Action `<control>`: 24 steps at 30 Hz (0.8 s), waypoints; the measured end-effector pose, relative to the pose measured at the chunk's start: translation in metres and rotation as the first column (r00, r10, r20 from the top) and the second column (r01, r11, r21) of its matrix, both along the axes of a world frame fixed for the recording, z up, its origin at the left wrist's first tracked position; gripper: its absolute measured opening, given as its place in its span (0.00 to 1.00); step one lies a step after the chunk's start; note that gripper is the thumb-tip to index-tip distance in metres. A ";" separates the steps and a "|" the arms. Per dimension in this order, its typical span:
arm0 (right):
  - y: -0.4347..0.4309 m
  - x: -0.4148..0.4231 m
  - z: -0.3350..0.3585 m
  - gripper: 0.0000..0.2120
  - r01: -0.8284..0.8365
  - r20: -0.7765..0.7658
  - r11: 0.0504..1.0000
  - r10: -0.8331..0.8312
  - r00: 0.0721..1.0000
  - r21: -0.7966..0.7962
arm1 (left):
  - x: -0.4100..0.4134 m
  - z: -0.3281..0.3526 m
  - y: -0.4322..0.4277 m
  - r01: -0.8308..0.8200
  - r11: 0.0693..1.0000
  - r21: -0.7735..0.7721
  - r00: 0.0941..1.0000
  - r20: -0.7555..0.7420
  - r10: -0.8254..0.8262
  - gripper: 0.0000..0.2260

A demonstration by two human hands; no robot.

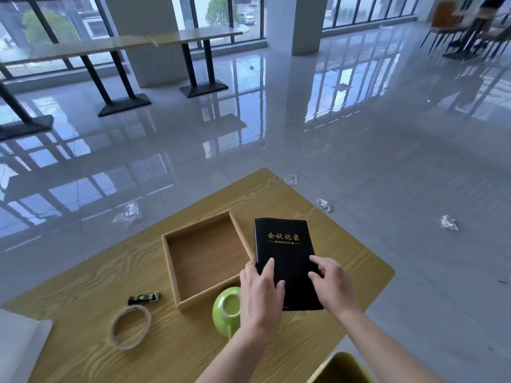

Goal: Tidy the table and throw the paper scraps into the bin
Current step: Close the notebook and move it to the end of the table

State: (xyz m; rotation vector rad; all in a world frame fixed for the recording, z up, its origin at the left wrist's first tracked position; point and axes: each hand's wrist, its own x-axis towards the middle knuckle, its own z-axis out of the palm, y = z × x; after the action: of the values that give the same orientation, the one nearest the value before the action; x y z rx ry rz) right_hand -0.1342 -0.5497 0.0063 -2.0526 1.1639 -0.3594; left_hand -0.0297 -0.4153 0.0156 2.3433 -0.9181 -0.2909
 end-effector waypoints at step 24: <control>-0.088 0.020 -0.088 0.29 -0.494 -0.374 0.762 0.352 0.858 -0.418 | -0.007 -0.117 -0.055 0.097 0.948 0.303 0.973 0.170 -0.154 0.27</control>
State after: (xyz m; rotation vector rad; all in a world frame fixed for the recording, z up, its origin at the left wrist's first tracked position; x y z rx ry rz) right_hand -0.1140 -0.6377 -0.0820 -2.8311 0.7471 -0.1570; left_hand -0.0371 -0.4702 -0.1015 2.6237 -1.1921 -0.2718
